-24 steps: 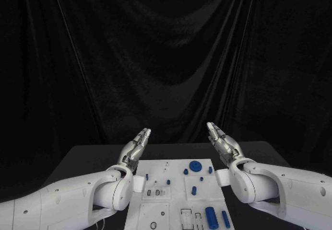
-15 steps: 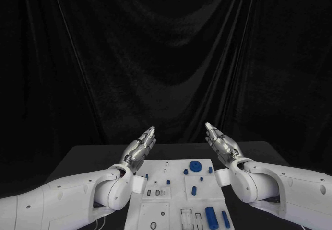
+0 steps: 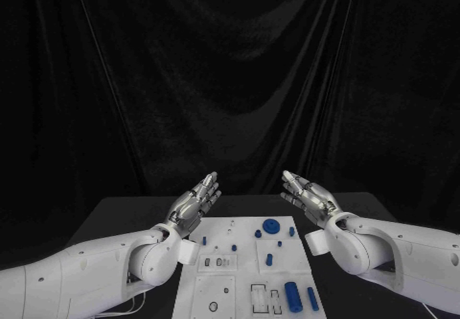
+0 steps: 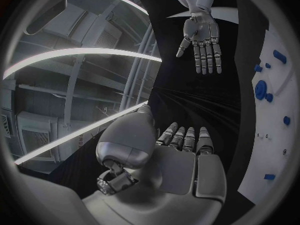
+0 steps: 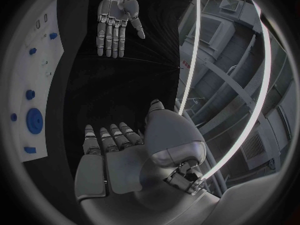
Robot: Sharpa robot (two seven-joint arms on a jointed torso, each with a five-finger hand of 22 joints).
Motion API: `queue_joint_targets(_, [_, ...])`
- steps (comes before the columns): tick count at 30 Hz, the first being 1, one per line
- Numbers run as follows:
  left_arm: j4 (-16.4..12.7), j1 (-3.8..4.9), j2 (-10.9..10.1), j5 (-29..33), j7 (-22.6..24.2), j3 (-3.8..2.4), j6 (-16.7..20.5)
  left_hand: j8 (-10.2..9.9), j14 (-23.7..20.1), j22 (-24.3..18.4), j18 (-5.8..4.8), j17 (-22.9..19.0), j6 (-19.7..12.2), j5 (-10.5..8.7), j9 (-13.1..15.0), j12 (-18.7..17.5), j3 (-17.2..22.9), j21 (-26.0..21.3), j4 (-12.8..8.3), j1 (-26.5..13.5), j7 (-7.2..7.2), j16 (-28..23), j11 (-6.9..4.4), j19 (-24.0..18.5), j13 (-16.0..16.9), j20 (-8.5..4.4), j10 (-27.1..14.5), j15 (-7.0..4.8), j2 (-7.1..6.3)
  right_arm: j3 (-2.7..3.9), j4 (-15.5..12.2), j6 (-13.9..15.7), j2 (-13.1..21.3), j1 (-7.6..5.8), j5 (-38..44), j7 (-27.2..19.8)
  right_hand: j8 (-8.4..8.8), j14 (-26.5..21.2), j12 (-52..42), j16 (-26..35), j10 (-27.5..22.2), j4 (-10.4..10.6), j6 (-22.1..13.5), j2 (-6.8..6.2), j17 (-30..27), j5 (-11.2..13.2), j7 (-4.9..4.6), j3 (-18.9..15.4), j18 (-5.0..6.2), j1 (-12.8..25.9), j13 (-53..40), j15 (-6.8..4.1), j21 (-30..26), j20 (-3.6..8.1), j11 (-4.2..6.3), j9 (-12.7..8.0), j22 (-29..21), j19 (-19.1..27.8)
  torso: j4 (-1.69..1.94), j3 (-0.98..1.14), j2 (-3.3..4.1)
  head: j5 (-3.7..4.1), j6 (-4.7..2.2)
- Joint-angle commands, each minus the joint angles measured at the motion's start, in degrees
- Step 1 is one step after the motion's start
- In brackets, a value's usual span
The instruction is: Assemble the parts on the task board
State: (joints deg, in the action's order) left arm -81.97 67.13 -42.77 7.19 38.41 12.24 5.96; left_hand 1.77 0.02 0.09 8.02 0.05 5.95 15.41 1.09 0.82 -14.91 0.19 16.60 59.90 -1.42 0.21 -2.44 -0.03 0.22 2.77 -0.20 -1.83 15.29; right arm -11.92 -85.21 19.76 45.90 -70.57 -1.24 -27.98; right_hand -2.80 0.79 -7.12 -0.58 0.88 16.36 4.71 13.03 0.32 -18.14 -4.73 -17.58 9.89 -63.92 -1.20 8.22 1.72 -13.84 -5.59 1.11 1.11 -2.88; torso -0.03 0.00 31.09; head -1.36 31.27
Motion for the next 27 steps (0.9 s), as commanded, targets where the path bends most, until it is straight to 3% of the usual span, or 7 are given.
queue_joint_targets(1, [0.0, 0.01, -0.5, -2.7, 5.4, -0.07, -3.0, -0.1, 0.0, -0.1, 0.92, -0.1, -0.2, 0.27, 0.0, -0.4, -0.4, -0.2, 0.1, 0.7, -0.35, -0.2, 0.23, 0.0, -0.1, 0.61, 0.2, 0.18, 0.12, 0.04, 0.7, -4.9, 0.3, -0.35, 12.4, 1.4, -0.39, 1.6, -1.1, -1.0, 0.5, 0.1, 0.5, -0.94, 0.5, -1.2, -0.14, 0.6, -0.16, -2.9, -0.1, 2.51, 1.2, -2.20, -0.84, 0.1, 0.7, -2.4, -0.04, 0.00, 0.02, -0.05, 0.05])
queue_joint_targets(5, [0.3, 0.00, -1.2, -5.5, 5.7, -0.07, -2.9, -0.1, 0.0, -0.1, 1.00, -0.1, 0.0, 0.42, 0.0, -0.4, -0.4, -0.2, 0.1, 0.9, -0.38, -0.2, 0.36, 0.0, -0.1, 0.86, 0.2, 0.38, 0.08, 0.04, 2.0, -5.7, 0.4, -1.38, 23.1, 2.7, -0.94, 3.6, -1.5, -1.6, 1.1, 0.0, 1.9, -2.67, 0.7, -1.8, -1.29, 1.0, -0.77, -6.9, -0.2, 3.94, 2.2, -2.94, -1.08, 0.2, 1.1, -5.5, -0.08, 0.00, 0.12, 0.00, 0.53])
queue_joint_targets(8, [0.6, 0.00, -1.7, -6.6, 5.8, -0.07, -2.9, 0.0, 0.0, -0.1, 1.08, -0.1, 0.2, 0.63, 0.0, -0.4, -0.3, -0.2, 0.0, 1.2, -0.23, -0.2, 0.49, 0.0, -0.1, 1.09, 0.2, 0.54, 0.12, 0.04, 3.2, -7.1, 0.1, -3.01, 32.6, 6.9, -2.10, 9.0, -2.0, -2.7, 3.0, -1.0, 5.5, -4.35, 1.4, -4.3, -3.32, 1.6, -2.88, -11.0, -0.4, 6.08, 4.9, -3.03, -2.40, 0.6, 2.0, -13.8, -0.05, -0.04, 0.14, 0.01, 1.32])
queue_joint_targets(12, [0.9, 0.00, -2.4, -7.5, 5.8, -0.07, -3.0, 0.0, 0.0, -0.1, 1.16, -0.1, 0.4, 1.03, 0.1, -0.4, -0.2, -0.2, 0.0, 1.7, -0.07, -0.2, 0.63, 0.0, -0.1, 1.27, 0.2, 0.67, 0.14, 0.04, 4.4, -9.8, -0.5, -5.26, 43.7, 12.6, -2.17, 16.0, -2.0, -4.2, 4.3, -2.0, 7.0, -4.95, 2.0, -5.1, -4.03, 1.8, -3.99, -12.8, -0.4, 7.11, 7.8, -2.92, -3.06, 0.7, 2.9, -24.0, -0.15, -0.03, 0.25, -0.19, 2.55])
queue_joint_targets(15, [1.0, 0.00, -3.2, -8.8, 6.0, -0.07, -2.9, 0.0, 0.0, -0.1, 1.19, -0.1, 0.4, 1.26, 0.1, -0.4, -0.1, -0.2, 0.0, 1.9, -0.03, -0.2, 0.76, 0.0, -0.1, 1.39, 0.2, 0.77, 0.19, 0.04, 5.0, -11.9, -1.1, -7.47, 54.5, 16.6, -2.59, 35.9, -2.3, -8.4, 7.1, -5.3, 10.1, -5.41, 3.8, -6.1, -4.73, 3.0, -3.22, -16.5, -0.7, 5.93, 10.5, -2.49, -3.30, 1.0, 3.3, -38.0, -0.13, -0.11, 0.62, -0.38, 3.69])
queue_joint_targets(20, [0.9, 0.03, -4.5, -10.5, 7.1, -0.08, -3.0, -0.1, 0.0, -0.1, 1.18, -0.1, 0.4, 1.83, 0.0, -0.1, 0.1, -0.2, 0.0, 3.1, 0.14, -0.2, 2.01, 0.0, 0.0, 2.28, 0.2, 1.70, 0.20, 0.04, 5.0, -13.2, -1.9, -10.40, 70.7, 19.4, -4.63, 52.2, -4.3, -10.4, 16.9, -7.8, 20.8, -7.34, 5.0, 0.1, -4.05, 8.4, 0.57, -19.8, -1.3, 1.19, 10.8, -1.51, -2.95, 1.9, 2.9, -50.2, -0.05, -0.21, 1.55, -0.89, 6.29])
queue_joint_targets(27, [-1.5, 0.85, -8.1, -12.6, 9.6, -0.09, -1.3, 0.3, 0.0, -0.1, 2.13, -0.1, 1.8, 2.35, 0.2, 0.5, 0.1, -0.2, 0.0, 4.3, 1.62, -0.2, 2.59, 0.0, 0.1, 4.32, 0.3, 2.07, 0.04, 0.05, 3.2, -14.9, -2.6, -13.78, 86.3, 22.6, -4.89, 61.7, -5.1, -8.4, 34.3, -10.1, 31.9, -10.23, 5.1, 2.7, -1.15, 13.1, 0.66, -20.9, -2.4, -1.64, 7.7, 1.22, -2.99, 2.7, 2.7, -59.5, 0.12, -0.51, 4.51, -0.58, 8.04])
